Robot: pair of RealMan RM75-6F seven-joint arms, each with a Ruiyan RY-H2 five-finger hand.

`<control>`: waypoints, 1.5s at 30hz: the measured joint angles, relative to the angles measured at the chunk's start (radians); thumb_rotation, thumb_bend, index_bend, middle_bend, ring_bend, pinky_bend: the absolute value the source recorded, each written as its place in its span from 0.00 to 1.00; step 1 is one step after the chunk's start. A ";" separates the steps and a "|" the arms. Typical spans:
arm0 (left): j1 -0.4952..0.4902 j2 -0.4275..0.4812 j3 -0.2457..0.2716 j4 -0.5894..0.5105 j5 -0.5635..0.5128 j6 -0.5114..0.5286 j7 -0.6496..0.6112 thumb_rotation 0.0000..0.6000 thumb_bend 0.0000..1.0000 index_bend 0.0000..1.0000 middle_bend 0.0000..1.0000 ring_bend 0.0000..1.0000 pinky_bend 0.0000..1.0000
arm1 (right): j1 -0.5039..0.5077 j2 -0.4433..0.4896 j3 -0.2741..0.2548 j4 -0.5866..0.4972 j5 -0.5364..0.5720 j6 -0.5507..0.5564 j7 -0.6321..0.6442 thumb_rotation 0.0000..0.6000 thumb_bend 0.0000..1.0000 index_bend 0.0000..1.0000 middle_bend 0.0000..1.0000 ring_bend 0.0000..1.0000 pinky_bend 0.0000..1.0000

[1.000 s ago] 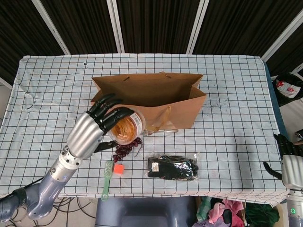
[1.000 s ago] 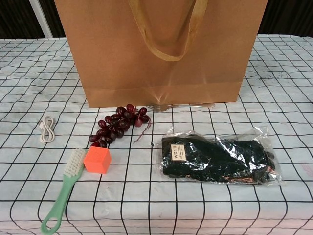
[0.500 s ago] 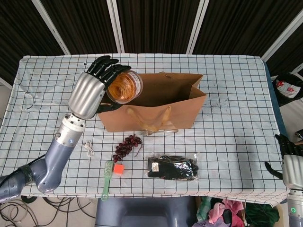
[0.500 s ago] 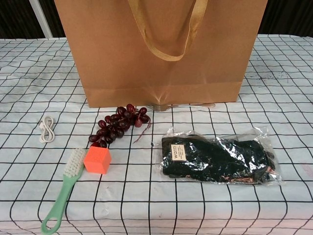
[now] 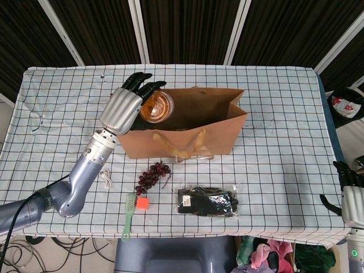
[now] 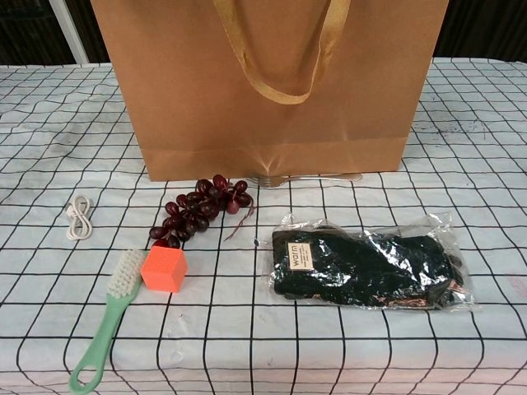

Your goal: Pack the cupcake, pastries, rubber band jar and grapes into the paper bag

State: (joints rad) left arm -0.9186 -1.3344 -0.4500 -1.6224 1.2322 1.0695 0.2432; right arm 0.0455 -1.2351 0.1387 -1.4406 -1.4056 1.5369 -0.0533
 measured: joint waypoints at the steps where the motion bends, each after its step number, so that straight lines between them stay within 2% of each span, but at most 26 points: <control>1: 0.002 0.006 0.002 -0.005 -0.008 -0.001 0.009 1.00 0.02 0.05 0.07 0.00 0.00 | 0.000 -0.001 0.000 0.000 -0.002 0.002 0.001 1.00 0.16 0.13 0.12 0.19 0.22; 9: 0.038 0.106 -0.006 -0.148 -0.036 0.037 0.035 1.00 0.02 0.06 0.06 0.00 0.00 | 0.001 -0.009 -0.001 0.005 -0.008 0.006 -0.002 1.00 0.15 0.13 0.12 0.19 0.22; 15: 0.134 0.202 0.015 -0.276 0.045 0.149 0.033 1.00 0.07 0.07 0.16 0.01 0.01 | 0.000 -0.012 0.001 0.006 -0.008 0.012 -0.012 1.00 0.16 0.13 0.12 0.19 0.22; 18: 0.227 0.253 0.066 -0.320 0.136 0.228 0.011 1.00 0.09 0.09 0.17 0.02 0.05 | -0.002 -0.012 0.004 0.006 -0.007 0.019 -0.013 1.00 0.16 0.13 0.12 0.19 0.22; 22: 0.369 0.305 0.188 -0.326 0.283 0.316 -0.091 1.00 0.09 0.12 0.18 0.03 0.07 | -0.004 -0.010 0.009 0.004 -0.003 0.025 -0.010 1.00 0.16 0.13 0.12 0.19 0.22; 23: 0.404 0.312 0.235 -0.303 0.337 0.343 -0.148 1.00 0.09 0.13 0.18 0.03 0.07 | -0.004 -0.009 0.010 0.003 -0.004 0.028 -0.007 1.00 0.16 0.13 0.12 0.19 0.22; 30: 0.510 0.270 0.375 -0.093 0.457 0.439 -0.372 1.00 0.09 0.13 0.19 0.04 0.08 | -0.008 -0.006 0.017 0.002 -0.002 0.037 0.000 1.00 0.16 0.13 0.12 0.19 0.22; 34: 0.548 0.206 0.458 0.018 0.479 0.424 -0.469 1.00 0.09 0.12 0.19 0.04 0.12 | -0.007 -0.007 0.018 0.003 0.001 0.035 0.003 1.00 0.16 0.13 0.12 0.19 0.22; 35: 0.550 0.196 0.466 0.028 0.477 0.411 -0.474 1.00 0.09 0.12 0.19 0.05 0.13 | -0.007 -0.007 0.017 0.003 0.000 0.034 0.004 1.00 0.16 0.13 0.12 0.19 0.22; 39: 0.550 0.151 0.477 0.037 0.434 0.325 -0.459 1.00 0.09 0.11 0.17 0.05 0.14 | -0.006 -0.007 0.015 0.003 -0.003 0.032 0.007 1.00 0.16 0.13 0.12 0.19 0.22; 45: 0.518 0.076 0.467 -0.019 0.301 0.151 -0.381 1.00 0.09 0.10 0.16 0.05 0.16 | -0.006 -0.004 0.014 0.007 -0.002 0.025 0.023 1.00 0.16 0.13 0.12 0.19 0.22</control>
State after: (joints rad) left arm -0.4007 -1.2589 0.0174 -1.6411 1.5334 1.2209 -0.1377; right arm 0.0395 -1.2389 0.1525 -1.4340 -1.4081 1.5619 -0.0304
